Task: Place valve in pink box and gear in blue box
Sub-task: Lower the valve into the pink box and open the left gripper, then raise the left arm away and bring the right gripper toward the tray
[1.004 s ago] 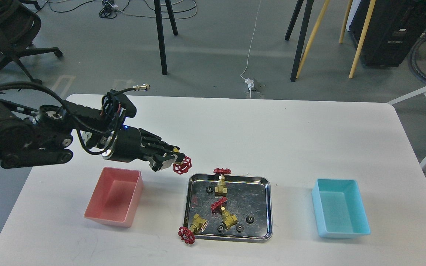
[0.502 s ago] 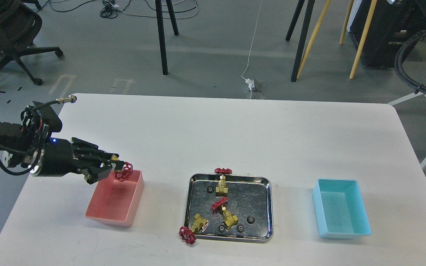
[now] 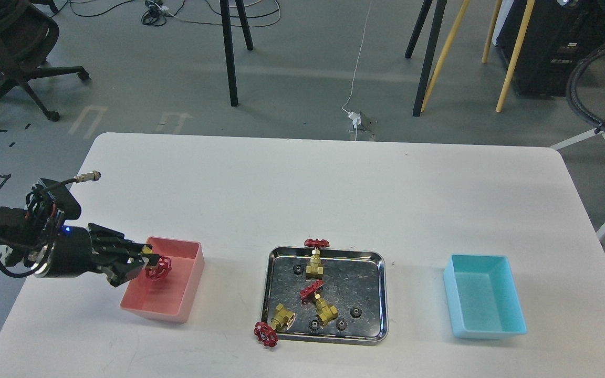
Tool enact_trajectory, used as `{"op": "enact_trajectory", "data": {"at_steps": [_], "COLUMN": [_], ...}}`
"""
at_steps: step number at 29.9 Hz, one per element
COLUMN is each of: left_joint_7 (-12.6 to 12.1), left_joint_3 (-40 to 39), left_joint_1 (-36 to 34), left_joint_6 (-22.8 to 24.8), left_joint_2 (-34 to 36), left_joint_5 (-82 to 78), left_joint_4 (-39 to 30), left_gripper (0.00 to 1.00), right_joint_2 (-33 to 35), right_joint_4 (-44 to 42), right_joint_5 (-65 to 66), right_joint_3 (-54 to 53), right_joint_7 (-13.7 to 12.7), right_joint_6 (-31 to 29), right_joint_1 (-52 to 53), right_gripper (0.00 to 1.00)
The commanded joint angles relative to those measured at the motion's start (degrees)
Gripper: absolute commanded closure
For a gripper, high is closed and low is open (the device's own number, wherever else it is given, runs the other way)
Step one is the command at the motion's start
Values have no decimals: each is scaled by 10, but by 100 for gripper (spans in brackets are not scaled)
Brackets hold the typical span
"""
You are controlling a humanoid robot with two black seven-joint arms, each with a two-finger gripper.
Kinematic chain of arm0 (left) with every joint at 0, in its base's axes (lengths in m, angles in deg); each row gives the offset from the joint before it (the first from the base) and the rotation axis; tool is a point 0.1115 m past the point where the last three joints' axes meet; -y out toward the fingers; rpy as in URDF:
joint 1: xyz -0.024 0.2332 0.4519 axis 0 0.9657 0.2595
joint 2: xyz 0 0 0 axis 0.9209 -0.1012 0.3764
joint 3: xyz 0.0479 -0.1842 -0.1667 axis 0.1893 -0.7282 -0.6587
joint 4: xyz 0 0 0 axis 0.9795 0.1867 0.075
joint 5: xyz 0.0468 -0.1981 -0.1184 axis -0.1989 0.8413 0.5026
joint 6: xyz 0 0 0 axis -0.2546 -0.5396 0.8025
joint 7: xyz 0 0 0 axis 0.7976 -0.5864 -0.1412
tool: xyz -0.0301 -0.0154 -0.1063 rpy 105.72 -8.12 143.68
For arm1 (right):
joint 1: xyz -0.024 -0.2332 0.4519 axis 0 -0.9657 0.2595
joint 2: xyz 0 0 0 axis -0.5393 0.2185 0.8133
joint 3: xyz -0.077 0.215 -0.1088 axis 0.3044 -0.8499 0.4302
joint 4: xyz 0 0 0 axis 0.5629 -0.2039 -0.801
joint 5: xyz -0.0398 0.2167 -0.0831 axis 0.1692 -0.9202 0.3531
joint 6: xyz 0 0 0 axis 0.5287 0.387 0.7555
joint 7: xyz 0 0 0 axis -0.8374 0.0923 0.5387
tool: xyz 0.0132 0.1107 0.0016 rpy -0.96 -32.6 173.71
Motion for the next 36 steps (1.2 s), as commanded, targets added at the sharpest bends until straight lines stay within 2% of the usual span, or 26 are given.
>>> {"op": "enact_trajectory", "data": {"at_steps": [1,19,25,33,36], "left_joint_7": [0,0,0,0,0], "left_joint_3": [-24,-28,-28,-35,-63], "left_joint_1": [27,41,52,55,56], "left_joint_6": [1,1,1,-1,-5], "left_joint_2": [-1,-23,-38,-37,-30], "left_joint_5": [-4,-12,-12,-11,-5], "left_joint_4": [10,11,26,25,25], "left_gripper": [81,77,62,49,37], "right_joint_2": [0,1,2,5,5], "right_joint_4": [0,1,1,1,1], "right_joint_5": [0,-1,-1,-1,-1], "right_joint_3": [0,-4,-4,-4,-1], "right_joint_7": [0,0,0,0,0], "right_joint_6": [0,0,0,0,0], "right_joint_1": [-1,-21,-26,-28,-29], "right_gripper": [1,1,1,1,1]}}
